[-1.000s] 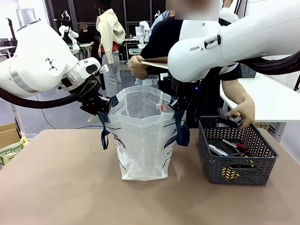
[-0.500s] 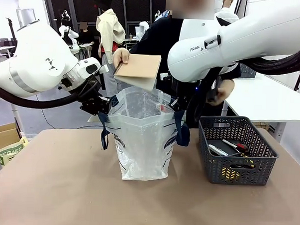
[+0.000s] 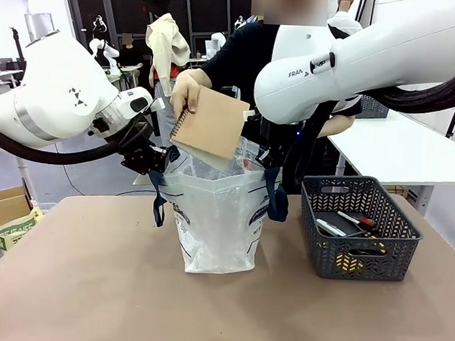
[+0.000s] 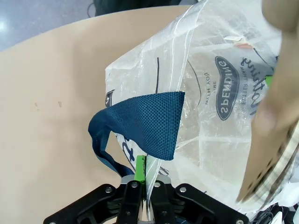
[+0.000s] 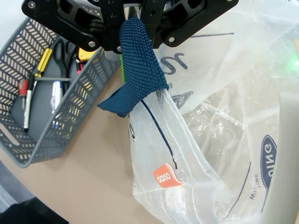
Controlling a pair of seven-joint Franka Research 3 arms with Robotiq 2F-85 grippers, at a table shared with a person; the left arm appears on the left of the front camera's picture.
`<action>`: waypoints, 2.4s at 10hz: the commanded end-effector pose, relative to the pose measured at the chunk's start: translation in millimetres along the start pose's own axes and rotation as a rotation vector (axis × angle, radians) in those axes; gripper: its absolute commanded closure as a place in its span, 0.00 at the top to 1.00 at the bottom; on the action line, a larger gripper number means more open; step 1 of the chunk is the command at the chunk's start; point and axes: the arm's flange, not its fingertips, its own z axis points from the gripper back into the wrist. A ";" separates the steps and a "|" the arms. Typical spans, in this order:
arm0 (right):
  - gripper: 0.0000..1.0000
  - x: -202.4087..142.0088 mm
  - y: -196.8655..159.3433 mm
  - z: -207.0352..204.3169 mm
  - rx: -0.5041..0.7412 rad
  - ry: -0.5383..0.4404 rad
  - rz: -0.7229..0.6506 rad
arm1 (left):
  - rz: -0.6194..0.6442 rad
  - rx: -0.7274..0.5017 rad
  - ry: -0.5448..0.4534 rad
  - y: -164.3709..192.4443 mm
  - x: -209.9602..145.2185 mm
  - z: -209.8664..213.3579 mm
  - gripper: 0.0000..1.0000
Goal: Transfer purchased items from the store into the shopping bag.
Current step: Move the Reusable shopping bag to the right side of the table.
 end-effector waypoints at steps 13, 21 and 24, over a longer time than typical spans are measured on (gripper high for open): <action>0.00 -12.5 -10.5 5.8 -0.025 -0.013 -0.070 | 0.010 0.014 0.004 8.2 -1.8 6.0 0.00; 0.00 -13.9 -19.5 4.6 -0.021 0.002 -0.099 | -0.003 0.017 0.048 14.4 4.5 9.8 0.00; 0.00 -5.0 -18.4 5.1 -0.011 0.004 -0.079 | 0.007 0.008 0.032 11.7 1.1 4.5 0.00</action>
